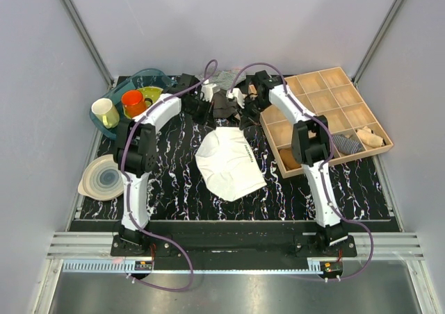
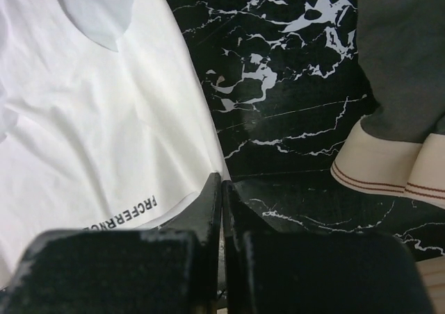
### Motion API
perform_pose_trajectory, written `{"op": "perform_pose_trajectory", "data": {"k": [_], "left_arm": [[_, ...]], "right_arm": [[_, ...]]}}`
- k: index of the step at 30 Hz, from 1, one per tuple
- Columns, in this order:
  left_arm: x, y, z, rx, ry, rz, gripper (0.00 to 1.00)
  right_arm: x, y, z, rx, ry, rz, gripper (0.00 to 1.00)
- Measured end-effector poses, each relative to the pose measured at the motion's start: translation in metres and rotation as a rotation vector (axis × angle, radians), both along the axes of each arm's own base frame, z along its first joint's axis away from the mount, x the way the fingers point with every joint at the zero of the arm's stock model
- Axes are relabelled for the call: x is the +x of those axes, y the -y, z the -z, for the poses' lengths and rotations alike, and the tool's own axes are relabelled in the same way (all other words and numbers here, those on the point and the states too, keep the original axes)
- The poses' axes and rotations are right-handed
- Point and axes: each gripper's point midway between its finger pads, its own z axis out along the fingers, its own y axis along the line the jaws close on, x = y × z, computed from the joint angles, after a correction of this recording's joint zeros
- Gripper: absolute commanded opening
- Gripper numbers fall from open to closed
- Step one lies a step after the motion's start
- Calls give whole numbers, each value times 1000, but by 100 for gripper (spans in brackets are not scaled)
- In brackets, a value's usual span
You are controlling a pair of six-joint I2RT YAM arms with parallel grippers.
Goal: Roll the underwear
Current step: Fold the underwear at the center of the board.
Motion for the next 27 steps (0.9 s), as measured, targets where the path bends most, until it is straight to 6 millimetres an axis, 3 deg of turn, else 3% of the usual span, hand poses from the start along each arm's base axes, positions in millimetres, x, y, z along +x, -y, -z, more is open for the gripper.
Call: {"op": "perform_pose_trajectory", "data": {"k": [5, 11, 16, 27], "left_arm": [[-18, 1, -3, -25, -21, 5, 0], [-49, 4, 1, -36, -57, 12, 0], [-76, 13, -11, -54, -48, 32, 0], [-134, 30, -21, -83, -64, 55, 0]], "right_arm": [[-13, 2, -17, 17, 1, -3, 0], [-44, 10, -32, 35, -9, -14, 0], [-78, 19, -34, 39, -30, -28, 0], [-121, 31, -34, 39, -19, -44, 0]]}}
